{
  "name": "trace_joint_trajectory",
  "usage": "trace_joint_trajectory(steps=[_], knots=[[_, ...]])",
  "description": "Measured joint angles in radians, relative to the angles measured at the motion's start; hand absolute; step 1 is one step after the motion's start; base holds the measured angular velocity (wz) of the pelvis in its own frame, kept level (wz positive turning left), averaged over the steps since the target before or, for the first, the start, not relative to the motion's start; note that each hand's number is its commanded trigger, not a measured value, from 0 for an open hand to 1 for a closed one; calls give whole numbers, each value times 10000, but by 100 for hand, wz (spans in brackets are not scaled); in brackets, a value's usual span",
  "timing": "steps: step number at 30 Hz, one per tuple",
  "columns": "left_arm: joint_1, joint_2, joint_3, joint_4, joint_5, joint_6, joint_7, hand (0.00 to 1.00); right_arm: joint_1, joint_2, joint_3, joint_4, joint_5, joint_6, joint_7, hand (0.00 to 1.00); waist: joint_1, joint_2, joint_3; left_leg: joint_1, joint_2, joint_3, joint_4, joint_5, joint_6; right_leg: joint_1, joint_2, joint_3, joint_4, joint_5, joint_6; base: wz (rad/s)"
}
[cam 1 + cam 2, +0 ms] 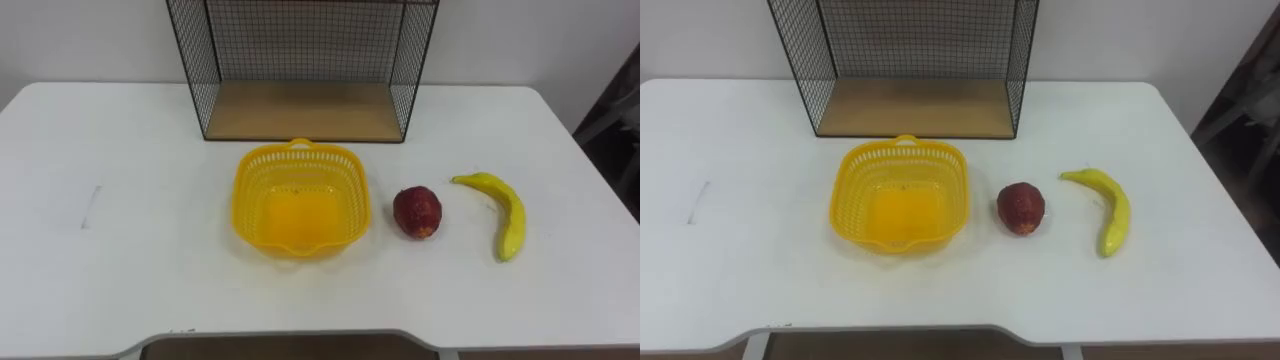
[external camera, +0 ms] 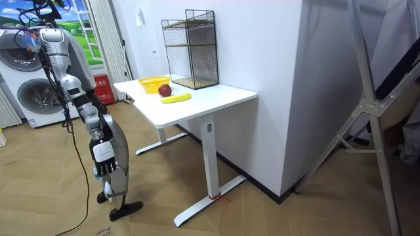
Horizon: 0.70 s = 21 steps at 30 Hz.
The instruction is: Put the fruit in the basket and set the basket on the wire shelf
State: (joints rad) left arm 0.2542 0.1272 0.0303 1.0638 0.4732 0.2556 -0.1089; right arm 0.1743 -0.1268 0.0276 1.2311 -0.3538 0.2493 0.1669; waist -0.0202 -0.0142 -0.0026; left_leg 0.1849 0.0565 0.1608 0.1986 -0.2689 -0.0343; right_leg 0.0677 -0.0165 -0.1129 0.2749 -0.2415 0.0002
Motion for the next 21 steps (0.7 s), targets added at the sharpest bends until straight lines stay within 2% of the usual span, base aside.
trace_joint_trajectory(steps=[9,15,18,21], knots=[[-62,6,-28,184,-100,-49,1,0,-164,-5,93,18,64,-90,-78,0,5,-7,11,-63,-1,-4,2,0,0,-94,4,42,1,4,-3,0],[-181,3,62,215,-98,-63,137,0,-228,-4,-23,-45,1147,-122,-809,0,29,-18,22,-156,1,-5,4,0,0,-168,6,48,-22,19,-8,-1],[-251,-4,71,402,-83,-109,339,0,-215,-8,-504,-159,2974,-317,-1504,0,16,-46,39,-158,1,14,1,0,0,-182,11,64,-23,7,1,0],[-225,-11,297,373,-49,-189,385,0,47,-5,-677,-130,4370,-304,-1977,0,9,-88,58,-159,2,10,-5,0,0,-177,8,59,-27,-8,-1,0]])
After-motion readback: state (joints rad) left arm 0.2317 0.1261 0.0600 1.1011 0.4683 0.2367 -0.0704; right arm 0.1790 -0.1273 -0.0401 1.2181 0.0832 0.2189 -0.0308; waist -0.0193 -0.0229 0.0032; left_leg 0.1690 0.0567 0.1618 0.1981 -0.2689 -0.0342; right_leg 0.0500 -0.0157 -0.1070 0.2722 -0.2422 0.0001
